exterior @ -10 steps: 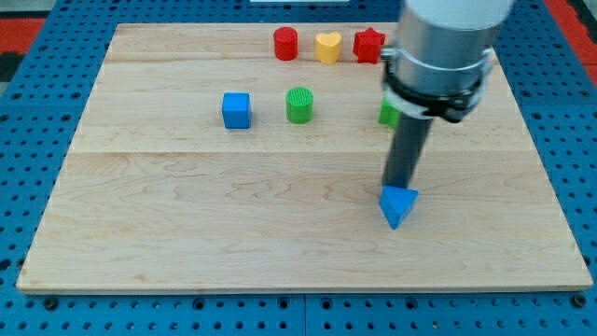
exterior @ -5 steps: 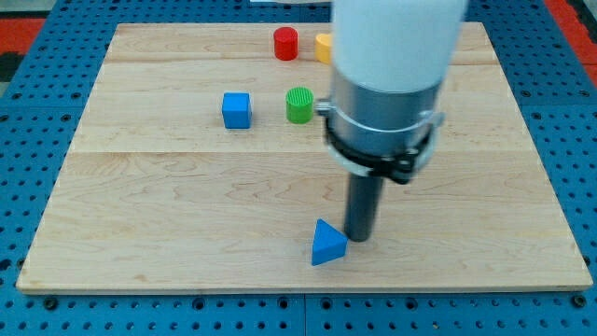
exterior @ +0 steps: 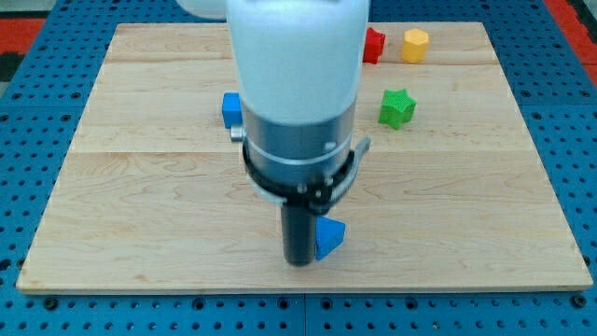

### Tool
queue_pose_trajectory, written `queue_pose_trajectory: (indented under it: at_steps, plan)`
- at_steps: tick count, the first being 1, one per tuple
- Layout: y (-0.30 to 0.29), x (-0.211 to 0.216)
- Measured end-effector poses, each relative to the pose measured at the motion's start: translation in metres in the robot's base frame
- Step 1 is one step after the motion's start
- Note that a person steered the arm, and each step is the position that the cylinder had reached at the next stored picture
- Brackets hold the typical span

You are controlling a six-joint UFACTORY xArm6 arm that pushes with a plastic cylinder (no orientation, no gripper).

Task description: Push the blue triangle to the left side of the blue cube

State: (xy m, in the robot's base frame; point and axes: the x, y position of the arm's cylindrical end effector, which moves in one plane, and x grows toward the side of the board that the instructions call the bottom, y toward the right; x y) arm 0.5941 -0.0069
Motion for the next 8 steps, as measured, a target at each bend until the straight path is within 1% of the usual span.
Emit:
queue_pose_trajectory:
  at_steps: [1, 2, 3, 5, 6, 7, 8]
  plan:
    - [0.009, 0.025]
    - [0.059, 0.012]
    - [0.04, -0.01]
    - [0.004, -0.075]
    - [-0.044, -0.085]
    - [-0.041, -0.104]
    - [-0.004, -0.105]
